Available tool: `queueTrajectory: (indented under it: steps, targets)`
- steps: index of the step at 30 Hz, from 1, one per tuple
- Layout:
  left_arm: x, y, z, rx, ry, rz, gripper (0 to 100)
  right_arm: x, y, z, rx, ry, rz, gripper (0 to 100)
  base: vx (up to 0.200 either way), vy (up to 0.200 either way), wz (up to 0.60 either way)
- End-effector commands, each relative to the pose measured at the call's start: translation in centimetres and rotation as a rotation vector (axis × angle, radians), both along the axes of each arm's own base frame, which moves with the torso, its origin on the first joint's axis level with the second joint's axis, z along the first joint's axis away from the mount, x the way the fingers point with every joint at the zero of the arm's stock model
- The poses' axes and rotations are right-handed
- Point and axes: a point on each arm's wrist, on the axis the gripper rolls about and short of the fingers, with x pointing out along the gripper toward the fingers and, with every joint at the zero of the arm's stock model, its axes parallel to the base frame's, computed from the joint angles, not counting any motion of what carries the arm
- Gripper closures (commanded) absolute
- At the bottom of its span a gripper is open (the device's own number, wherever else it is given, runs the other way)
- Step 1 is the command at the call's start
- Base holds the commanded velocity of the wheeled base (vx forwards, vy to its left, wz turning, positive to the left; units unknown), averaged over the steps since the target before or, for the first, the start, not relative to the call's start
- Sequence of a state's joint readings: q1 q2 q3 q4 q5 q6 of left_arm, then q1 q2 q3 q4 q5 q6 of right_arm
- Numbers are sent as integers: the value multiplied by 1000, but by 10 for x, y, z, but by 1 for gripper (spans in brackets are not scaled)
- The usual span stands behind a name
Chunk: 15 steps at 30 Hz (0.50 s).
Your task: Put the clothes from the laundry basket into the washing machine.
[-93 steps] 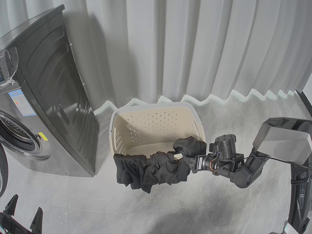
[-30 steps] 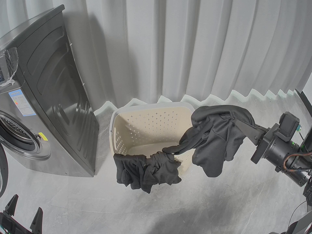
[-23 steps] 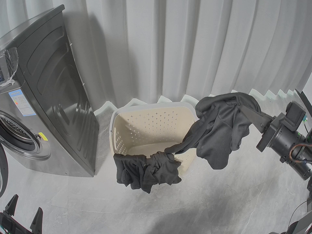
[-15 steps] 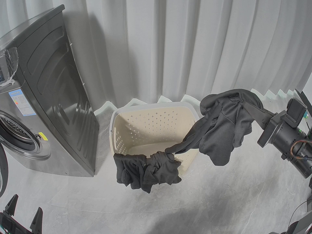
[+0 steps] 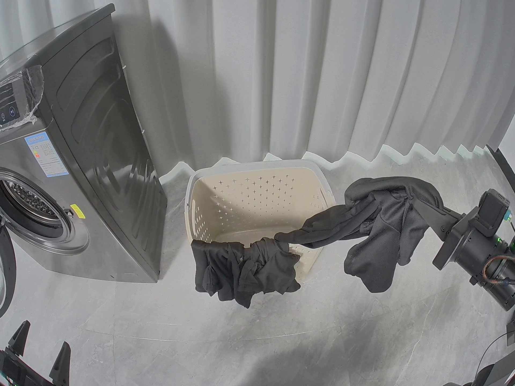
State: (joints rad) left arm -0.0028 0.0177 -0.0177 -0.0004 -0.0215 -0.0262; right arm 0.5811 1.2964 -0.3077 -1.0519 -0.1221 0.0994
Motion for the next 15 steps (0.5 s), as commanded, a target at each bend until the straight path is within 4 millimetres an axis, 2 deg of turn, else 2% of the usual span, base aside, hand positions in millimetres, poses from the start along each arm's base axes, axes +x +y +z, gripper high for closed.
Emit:
queueTrajectory:
  steps: [1,15]
  targets:
    - [0,0,-5,0,-3,0,0,-3,0,0,2,-2,10,100,0,200,0]
    - [0,0,-5,-3,-3,0,0,-4,5,-1,1,3,43,100,0,200,0]
